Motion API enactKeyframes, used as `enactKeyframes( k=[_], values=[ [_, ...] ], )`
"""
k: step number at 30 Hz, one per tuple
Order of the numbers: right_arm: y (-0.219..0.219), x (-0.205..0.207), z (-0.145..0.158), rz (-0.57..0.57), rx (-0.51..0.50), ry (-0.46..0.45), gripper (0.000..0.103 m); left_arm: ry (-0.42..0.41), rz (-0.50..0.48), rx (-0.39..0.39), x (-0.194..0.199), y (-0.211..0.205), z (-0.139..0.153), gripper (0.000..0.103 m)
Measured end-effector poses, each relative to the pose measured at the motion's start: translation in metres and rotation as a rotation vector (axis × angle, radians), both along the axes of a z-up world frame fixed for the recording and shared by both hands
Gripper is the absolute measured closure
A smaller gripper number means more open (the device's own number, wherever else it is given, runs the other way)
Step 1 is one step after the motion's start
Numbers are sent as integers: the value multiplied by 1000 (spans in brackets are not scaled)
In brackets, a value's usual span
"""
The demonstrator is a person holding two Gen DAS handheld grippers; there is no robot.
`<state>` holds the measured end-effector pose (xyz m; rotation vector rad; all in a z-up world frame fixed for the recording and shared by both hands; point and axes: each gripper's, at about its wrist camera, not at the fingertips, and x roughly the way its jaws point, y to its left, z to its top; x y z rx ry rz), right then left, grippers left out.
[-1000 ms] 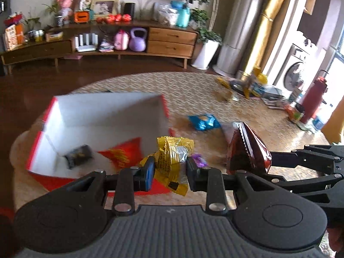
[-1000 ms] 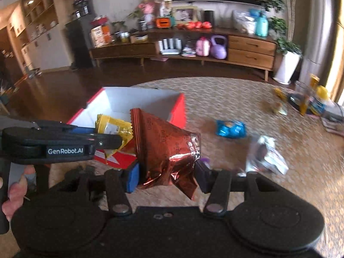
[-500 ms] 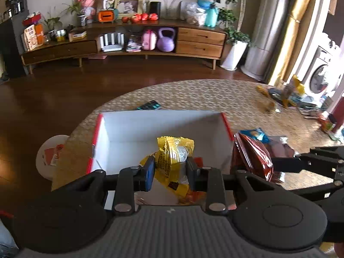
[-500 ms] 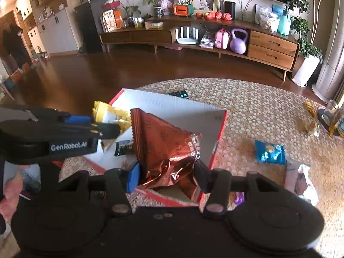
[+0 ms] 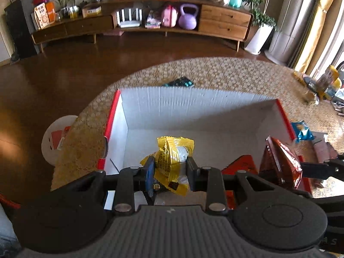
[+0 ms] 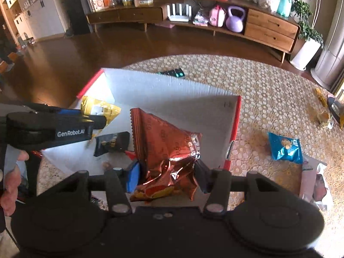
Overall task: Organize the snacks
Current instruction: 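Carry both snacks over the red box and open both tools to drop them, then move both tools back from the box toward the remaining snacks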
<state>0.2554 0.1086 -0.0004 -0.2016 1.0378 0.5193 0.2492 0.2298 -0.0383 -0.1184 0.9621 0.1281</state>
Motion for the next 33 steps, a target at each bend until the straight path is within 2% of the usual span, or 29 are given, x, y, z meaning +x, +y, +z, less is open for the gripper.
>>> enactKeyframes(
  k=[7, 17, 21, 23, 25, 27, 30, 33],
  values=[
    [4, 13, -20, -15, -33, 27, 51, 39, -14, -1, 14, -3, -25, 73],
    [4, 15, -23, -21, -33, 21, 48, 90, -27, -2, 23, -8, -49, 73],
    [0, 13, -21, -33, -26, 8, 36, 91, -22, 5, 21, -8, -48, 72],
    [-3, 12, -18, -31, -14, 2, 34, 95, -14, 5, 20, -8, -47, 64],
    [-5, 10, -15, -31, -8, -4, 31, 82, -5, -5, 17, -8, -43, 30],
    [-7, 7, -11, -17, 6, -11, 24, 50, 6, -12, 10, -7, -38, 25],
    [-10, 1, -6, 7, 17, -23, 20, 50, 17, -7, 1, -8, -31, 25],
    [-13, -5, 0, 28, 23, -33, 12, 32, 19, -4, -12, -6, -20, 25]
  ],
)
